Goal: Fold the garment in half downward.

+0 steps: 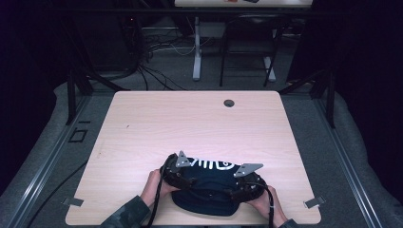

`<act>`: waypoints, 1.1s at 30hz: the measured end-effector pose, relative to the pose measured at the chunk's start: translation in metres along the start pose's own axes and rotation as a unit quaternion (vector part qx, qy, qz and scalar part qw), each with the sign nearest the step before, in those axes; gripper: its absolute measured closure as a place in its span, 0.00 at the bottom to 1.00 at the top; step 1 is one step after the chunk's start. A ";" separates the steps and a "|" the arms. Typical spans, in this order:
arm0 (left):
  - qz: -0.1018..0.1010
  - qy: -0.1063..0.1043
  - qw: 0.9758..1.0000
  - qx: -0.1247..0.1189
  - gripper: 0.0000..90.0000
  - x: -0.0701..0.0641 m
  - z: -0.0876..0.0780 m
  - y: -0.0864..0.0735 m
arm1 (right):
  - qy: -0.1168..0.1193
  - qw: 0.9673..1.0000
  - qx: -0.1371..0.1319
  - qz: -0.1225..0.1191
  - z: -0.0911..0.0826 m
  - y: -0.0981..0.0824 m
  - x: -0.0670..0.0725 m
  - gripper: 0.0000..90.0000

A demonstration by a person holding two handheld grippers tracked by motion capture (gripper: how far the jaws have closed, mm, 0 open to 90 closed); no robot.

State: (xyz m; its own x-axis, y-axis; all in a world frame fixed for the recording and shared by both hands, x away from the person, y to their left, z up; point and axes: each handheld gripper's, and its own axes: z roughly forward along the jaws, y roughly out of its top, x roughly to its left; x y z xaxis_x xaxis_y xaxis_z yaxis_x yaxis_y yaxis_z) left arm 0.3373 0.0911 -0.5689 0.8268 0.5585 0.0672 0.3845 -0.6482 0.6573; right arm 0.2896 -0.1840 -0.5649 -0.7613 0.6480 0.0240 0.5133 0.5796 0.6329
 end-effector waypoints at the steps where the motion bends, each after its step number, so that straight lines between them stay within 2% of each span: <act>1: -0.002 0.002 1.000 0.000 0.21 -0.001 0.000 0.000 | -0.008 1.000 0.004 -0.007 0.001 0.001 0.000 0.31; 5: -0.006 0.011 1.000 0.000 0.19 0.000 0.002 0.000 | -0.018 1.000 0.012 -0.011 0.007 0.006 -0.007 0.28; 9: -0.012 0.016 1.000 -0.001 0.18 0.002 0.003 0.001 | -0.015 1.000 0.009 0.008 0.014 0.010 -0.022 0.27; 13: -0.017 0.030 0.999 -0.004 0.18 0.009 0.008 0.005 | -0.025 1.000 0.012 0.009 0.021 0.017 -0.033 0.27; 16: -0.021 0.029 0.999 -0.002 0.18 0.014 0.010 0.007 | -0.036 0.999 0.010 0.009 0.025 0.023 -0.037 0.27; 21: -0.030 0.029 0.999 -0.008 0.17 0.025 0.015 0.009 | -0.039 0.999 0.005 0.010 0.028 0.026 -0.038 0.27; 27: -0.027 0.028 0.999 -0.009 0.17 0.025 0.013 0.010 | -0.048 0.999 0.006 0.004 0.024 0.027 -0.036 0.26; 30: -0.030 0.025 0.999 -0.013 0.17 0.026 0.011 0.011 | -0.048 0.999 -0.001 0.011 0.017 0.028 -0.036 0.21; 33: -0.037 0.024 0.999 -0.023 0.14 0.027 0.006 0.011 | -0.044 0.999 -0.019 0.018 0.005 0.029 -0.036 0.18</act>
State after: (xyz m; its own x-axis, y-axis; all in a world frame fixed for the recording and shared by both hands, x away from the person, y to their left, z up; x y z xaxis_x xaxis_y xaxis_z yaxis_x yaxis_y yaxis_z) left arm 0.3669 0.0955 -0.5643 0.7754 0.6293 0.0520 0.4241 -0.5800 0.6955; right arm 0.3336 -0.1878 -0.5514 -0.7031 0.7108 -0.0200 0.5238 0.5367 0.6615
